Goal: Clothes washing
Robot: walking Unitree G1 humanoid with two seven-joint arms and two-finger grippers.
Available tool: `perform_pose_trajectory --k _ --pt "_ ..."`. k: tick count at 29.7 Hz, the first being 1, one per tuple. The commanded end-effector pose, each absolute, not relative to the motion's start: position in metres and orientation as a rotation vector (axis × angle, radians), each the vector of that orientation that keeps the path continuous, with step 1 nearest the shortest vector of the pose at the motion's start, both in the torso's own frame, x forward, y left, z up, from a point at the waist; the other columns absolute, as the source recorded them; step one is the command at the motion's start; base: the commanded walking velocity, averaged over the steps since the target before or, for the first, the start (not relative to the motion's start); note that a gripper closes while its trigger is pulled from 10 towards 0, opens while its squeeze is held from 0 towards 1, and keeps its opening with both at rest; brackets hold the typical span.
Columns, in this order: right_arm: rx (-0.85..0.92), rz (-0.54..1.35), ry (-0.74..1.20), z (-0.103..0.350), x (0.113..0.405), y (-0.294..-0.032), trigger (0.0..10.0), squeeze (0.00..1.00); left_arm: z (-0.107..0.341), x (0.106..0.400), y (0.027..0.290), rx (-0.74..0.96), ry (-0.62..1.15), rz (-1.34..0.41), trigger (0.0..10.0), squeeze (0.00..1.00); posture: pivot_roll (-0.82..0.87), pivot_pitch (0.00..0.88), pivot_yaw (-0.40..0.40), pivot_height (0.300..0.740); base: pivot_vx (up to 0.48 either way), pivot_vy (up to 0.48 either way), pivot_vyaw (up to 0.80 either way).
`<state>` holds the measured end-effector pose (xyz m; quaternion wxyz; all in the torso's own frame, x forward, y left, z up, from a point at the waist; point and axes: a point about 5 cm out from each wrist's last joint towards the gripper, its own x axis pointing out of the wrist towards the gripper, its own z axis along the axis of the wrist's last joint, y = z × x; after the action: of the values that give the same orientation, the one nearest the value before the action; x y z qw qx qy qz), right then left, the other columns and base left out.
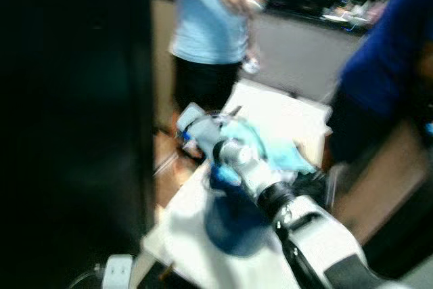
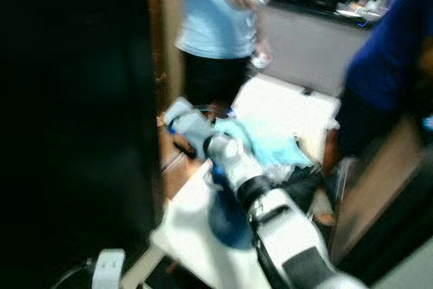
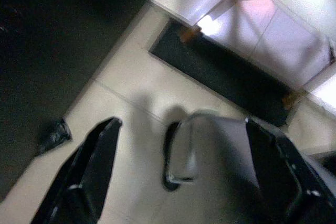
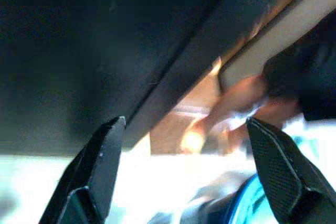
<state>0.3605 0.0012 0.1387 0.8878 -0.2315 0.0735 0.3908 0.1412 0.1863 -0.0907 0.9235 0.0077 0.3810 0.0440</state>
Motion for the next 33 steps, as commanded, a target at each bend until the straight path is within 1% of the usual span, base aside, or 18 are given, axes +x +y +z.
perform_pose_trajectory --k 1,4,9,10,14,24,30,33 --pt "-0.406 0.796 0.235 0.13 0.361 -0.007 10.0 0.0 -0.092 0.141 0.179 0.012 0.797 0.061 10.0 0.0 0.2 0.0 -0.125 0.74 0.0 0.0 0.0" --pt "-0.377 0.819 0.281 0.123 0.356 -0.003 10.0 0.0 -0.092 0.14 0.178 0.011 0.796 0.061 10.0 0.0 0.21 0.0 -0.126 0.74 0.0 0.0 0.0" --pt "-0.405 0.781 0.29 0.12 0.36 -0.014 10.0 0.0 -0.093 0.139 0.179 0.008 0.796 0.069 10.0 0.0 0.21 0.0 -0.128 0.74 0.0 0.0 0.0" --pt "-0.412 0.758 0.297 0.122 0.364 -0.021 10.0 0.0 -0.093 0.137 0.179 0.011 0.802 0.074 10.0 0.0 0.2 0.0 -0.126 0.74 0.0 0.0 0.0" --pt "-0.419 0.743 0.304 0.122 0.365 -0.026 10.0 0.0 -0.095 0.134 0.18 -0.004 0.826 0.104 10.0 0.0 0.2 0.0 -0.122 0.74 0.0 0.0 0.0" --pt "-0.412 0.746 0.318 0.118 0.362 -0.025 10.0 0.0 -0.095 0.136 0.182 0.018 0.834 0.103 10.0 0.0 0.2 0.0 -0.12 0.74 0.0 0.0 0.0" --pt "-0.374 0.716 0.306 0.125 0.367 -0.026 10.0 0.0 -0.094 0.137 0.182 0.026 0.83 0.092 10.0 0.0 0.2 0.0 -0.123 0.74 0.0 0.0 0.0" --pt "-0.337 0.711 0.292 0.13 0.369 -0.025 10.0 0.0 -0.094 0.137 0.182 0.021 0.828 0.088 10.0 0.0 0.2 0.0 -0.125 0.74 0.31 0.0 0.0"
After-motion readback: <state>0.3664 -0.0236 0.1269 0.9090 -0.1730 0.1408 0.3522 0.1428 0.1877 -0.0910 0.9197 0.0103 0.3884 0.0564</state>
